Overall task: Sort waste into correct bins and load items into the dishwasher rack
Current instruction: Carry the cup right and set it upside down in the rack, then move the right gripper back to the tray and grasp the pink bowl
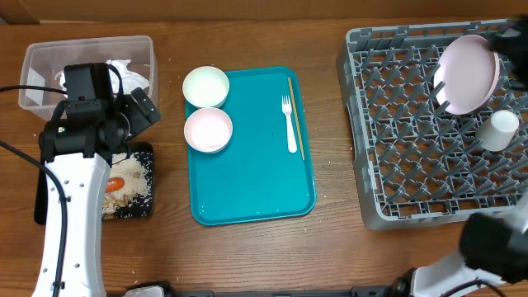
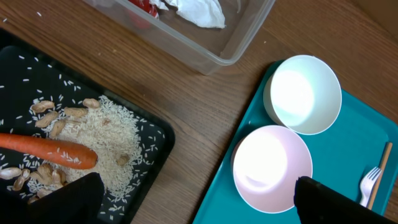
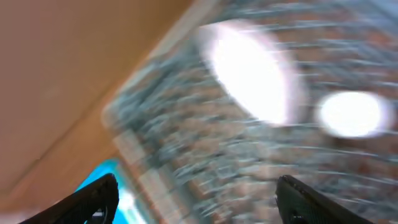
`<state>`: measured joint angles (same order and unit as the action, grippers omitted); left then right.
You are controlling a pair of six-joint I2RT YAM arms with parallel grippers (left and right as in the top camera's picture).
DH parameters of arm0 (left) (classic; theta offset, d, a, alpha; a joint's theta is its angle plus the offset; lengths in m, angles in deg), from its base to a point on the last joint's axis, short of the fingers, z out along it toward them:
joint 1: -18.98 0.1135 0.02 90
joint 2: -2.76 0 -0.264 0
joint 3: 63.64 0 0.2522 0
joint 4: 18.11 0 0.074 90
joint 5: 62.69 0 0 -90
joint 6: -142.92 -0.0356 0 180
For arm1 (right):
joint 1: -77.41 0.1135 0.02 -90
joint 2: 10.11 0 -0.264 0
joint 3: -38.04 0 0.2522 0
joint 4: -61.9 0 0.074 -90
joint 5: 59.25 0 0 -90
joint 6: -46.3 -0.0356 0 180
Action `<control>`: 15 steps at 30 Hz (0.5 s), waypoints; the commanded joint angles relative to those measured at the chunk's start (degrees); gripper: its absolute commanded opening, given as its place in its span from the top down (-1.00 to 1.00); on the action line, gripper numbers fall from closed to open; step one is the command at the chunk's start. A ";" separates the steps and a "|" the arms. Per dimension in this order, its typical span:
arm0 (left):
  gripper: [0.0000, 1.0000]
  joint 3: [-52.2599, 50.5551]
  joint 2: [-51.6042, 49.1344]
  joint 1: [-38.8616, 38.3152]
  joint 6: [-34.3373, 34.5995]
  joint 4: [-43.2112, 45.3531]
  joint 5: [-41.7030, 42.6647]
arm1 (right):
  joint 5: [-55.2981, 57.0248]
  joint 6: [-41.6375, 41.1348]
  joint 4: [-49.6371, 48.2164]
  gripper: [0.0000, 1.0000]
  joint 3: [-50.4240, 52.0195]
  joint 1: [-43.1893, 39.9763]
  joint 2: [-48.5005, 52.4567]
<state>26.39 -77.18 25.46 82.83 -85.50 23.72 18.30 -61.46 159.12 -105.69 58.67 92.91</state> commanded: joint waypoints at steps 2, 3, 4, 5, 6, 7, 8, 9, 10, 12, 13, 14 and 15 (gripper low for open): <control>-1.00 0.39 -0.11 0.15 0.55 0.02 0.24 | -2.64 2.60 -2.78 -0.68 1.22 17.49 0.52; -1.00 0.39 -0.11 0.15 0.55 0.04 0.24 | -2.51 2.78 -4.68 -0.66 2.49 22.05 1.07; -1.00 0.39 -0.11 0.15 0.55 0.04 0.24 | -2.23 2.73 -6.56 -0.63 3.85 26.49 1.86; -1.00 0.39 -0.11 0.15 0.55 0.02 0.24 | -2.23 2.71 -8.11 -0.61 5.11 30.01 2.80; -1.00 0.39 -0.11 0.15 0.55 0.02 0.24 | -2.16 2.45 -9.64 -0.59 6.45 33.48 3.91; -1.00 0.39 -0.11 0.15 0.55 0.04 0.24 | -2.10 1.73 -10.75 -0.58 7.39 35.93 4.92; -1.00 0.39 -0.11 0.15 0.55 0.04 0.24 | -1.62 0.33 -11.93 -0.58 8.37 38.42 6.25; -1.00 0.39 -0.11 0.15 0.55 0.02 0.24 | -1.33 -0.70 -12.94 -0.57 9.14 40.48 7.54; -1.00 0.39 -0.11 0.15 0.55 0.02 0.24 | -1.14 -2.03 -14.95 -0.54 10.47 43.45 10.01; -1.00 0.39 -0.11 0.15 0.55 0.04 0.24 | -1.16 -3.67 -16.68 -0.51 11.26 46.99 13.79; -0.99 0.39 -0.11 0.15 0.55 0.04 0.24 | -1.14 -4.50 -17.25 -0.46 11.32 48.61 15.85; -1.00 0.39 -0.11 0.15 0.55 0.02 0.24 | -1.18 -4.90 -17.70 -0.40 11.34 49.79 17.31; -1.00 0.39 -0.11 0.15 0.55 0.04 0.24 | -1.14 -4.81 -18.64 -0.28 11.37 51.67 19.65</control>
<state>26.39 -77.18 25.46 82.83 -85.52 23.72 16.40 -63.84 141.66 -94.92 107.15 108.36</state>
